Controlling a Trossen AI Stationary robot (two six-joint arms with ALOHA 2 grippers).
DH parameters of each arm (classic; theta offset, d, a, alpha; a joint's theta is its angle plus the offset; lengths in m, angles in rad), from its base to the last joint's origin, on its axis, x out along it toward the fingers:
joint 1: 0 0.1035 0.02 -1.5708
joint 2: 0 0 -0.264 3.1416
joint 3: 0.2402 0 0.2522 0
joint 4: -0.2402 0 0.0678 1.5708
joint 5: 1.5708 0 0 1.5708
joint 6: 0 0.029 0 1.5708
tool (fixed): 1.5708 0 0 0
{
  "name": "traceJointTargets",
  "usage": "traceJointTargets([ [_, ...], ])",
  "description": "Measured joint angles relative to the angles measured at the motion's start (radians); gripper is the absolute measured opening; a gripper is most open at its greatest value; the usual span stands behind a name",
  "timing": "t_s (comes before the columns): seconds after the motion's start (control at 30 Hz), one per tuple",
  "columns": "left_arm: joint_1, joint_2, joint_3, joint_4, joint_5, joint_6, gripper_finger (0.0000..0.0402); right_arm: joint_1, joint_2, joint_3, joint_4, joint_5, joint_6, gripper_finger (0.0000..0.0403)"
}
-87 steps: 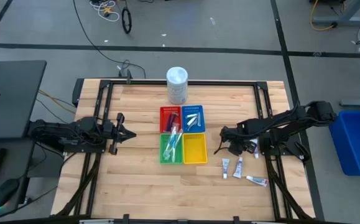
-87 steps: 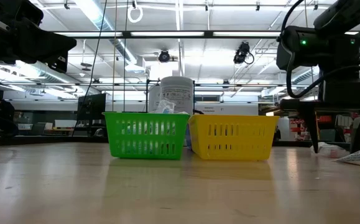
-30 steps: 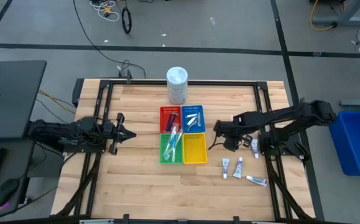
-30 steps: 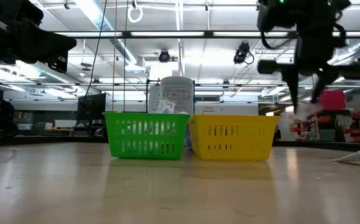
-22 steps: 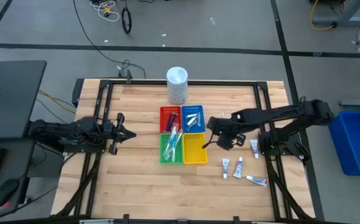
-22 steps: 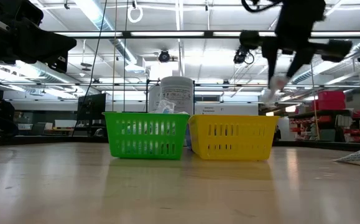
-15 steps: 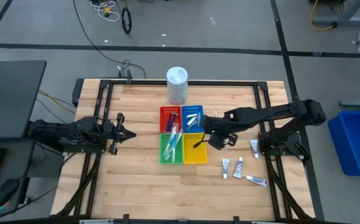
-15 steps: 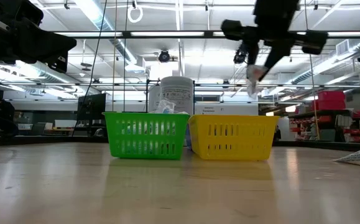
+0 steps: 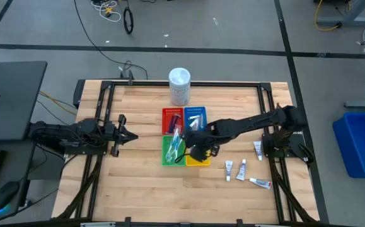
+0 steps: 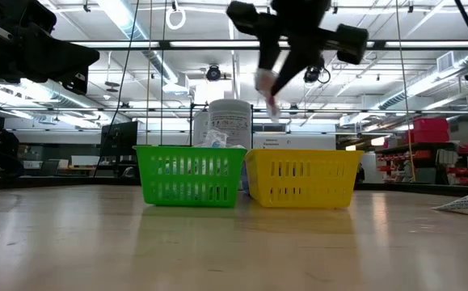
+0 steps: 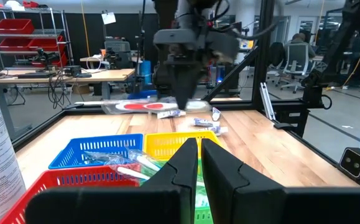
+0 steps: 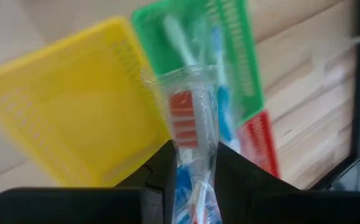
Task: Pick & Place Travel size toiletries
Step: Put the orange toothbrush into the green bin
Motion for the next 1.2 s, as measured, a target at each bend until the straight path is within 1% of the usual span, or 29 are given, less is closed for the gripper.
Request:
traceJointTargets([
  [0.13, 0.000, 0.000, 0.000, 0.000, 0.000, 0.000, 0.0027, 0.016, 0.058, 0.062, 0.039, 0.020, 0.000, 0.0091],
  [0.27, 0.000, 0.000, 0.000, 0.000, 0.000, 0.000, 0.0027, 0.029, 0.088, 0.078, 0.098, 0.036, 0.000, 0.0093],
  [0.43, 0.000, 0.000, 0.000, 0.000, 0.000, 0.000, 0.0028, 0.048, 0.138, 0.078, 0.173, 0.145, 0.000, 0.0089],
  [0.5, 0.000, 0.000, 0.000, 0.000, 0.000, 0.000, 0.0027, 0.052, 0.158, 0.078, 0.194, 0.172, 0.000, 0.0089],
  [0.77, 0.000, 0.000, 0.000, 0.000, 0.000, 0.000, 0.0027, 0.066, 0.210, 0.078, 0.246, 0.172, 0.000, 0.0092],
  [0.93, 0.000, 0.000, 0.000, 0.000, 0.000, 0.000, 0.0027, 0.067, 0.234, 0.078, 0.258, 0.114, 0.013, 0.0091],
  [1.13, 0.000, 0.000, 0.000, 0.000, 0.000, 0.000, 0.0028, 0.067, 0.266, 0.078, 0.266, 0.114, 0.027, 0.0099],
  [1.2, 0.000, 0.000, 0.000, 0.000, 0.000, 0.000, 0.0027, 0.066, 0.272, 0.078, 0.271, 0.133, 0.029, 0.0099],
])
